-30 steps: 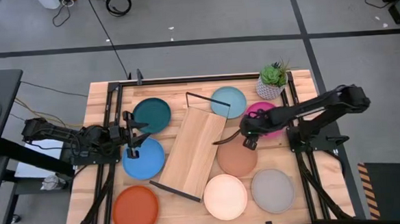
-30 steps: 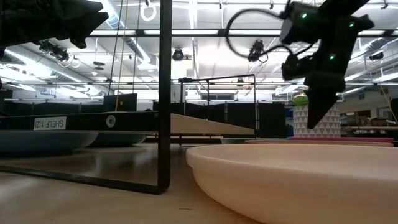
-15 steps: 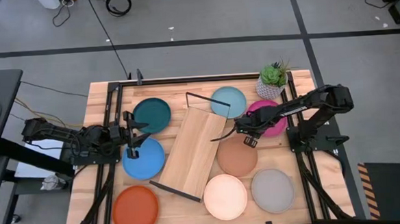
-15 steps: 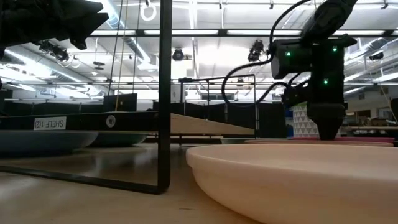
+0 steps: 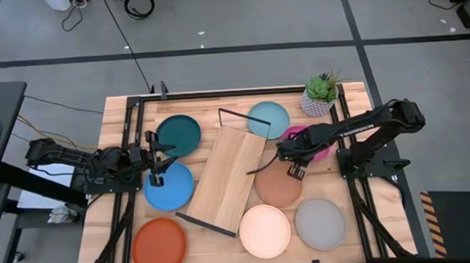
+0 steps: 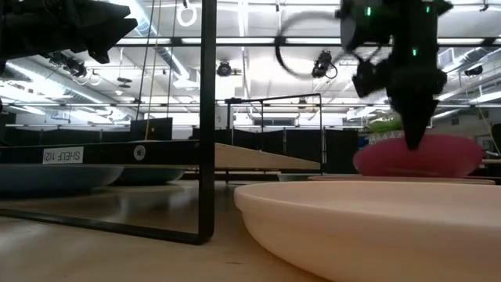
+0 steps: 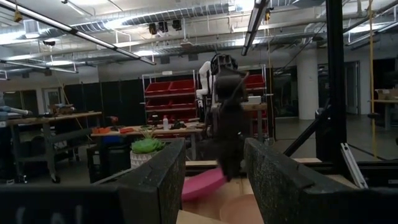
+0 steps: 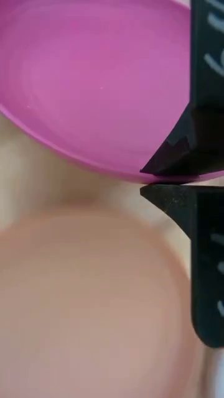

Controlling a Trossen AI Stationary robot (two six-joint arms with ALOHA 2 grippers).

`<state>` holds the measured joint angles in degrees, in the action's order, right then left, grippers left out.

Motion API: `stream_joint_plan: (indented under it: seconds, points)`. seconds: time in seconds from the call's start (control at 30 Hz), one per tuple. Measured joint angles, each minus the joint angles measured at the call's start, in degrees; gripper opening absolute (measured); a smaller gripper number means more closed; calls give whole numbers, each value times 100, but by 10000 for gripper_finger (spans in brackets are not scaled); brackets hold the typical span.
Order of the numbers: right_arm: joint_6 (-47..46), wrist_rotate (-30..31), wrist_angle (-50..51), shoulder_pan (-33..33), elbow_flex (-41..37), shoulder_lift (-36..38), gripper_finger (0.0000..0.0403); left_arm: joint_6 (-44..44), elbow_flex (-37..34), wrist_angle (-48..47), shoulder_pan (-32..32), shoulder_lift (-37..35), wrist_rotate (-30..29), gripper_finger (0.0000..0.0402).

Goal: Place and stack plates onto a shelf
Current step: Put the pink plate on the shelf

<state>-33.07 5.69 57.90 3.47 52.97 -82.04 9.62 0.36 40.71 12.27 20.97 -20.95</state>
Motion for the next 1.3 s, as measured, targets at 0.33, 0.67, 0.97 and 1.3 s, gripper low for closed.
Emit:
stream_joint_plan:
  seconds: [0.33,0.67,0.97,1.3]
  points:
    - [-236,13,528,1561,1581,-758,15,-302,0,-35,2,0,0,172]
    - [3246,1407,-516,1714,2585,-1884,15,-1276,0,-147,2,0,2,172]
    - [4383,1562,-1109,720,2583,-2651,25,-1778,0,-327,2,0,2,172]
    - [4676,1241,-1469,318,2583,-2713,29,-1824,0,-345,4,0,2,172]
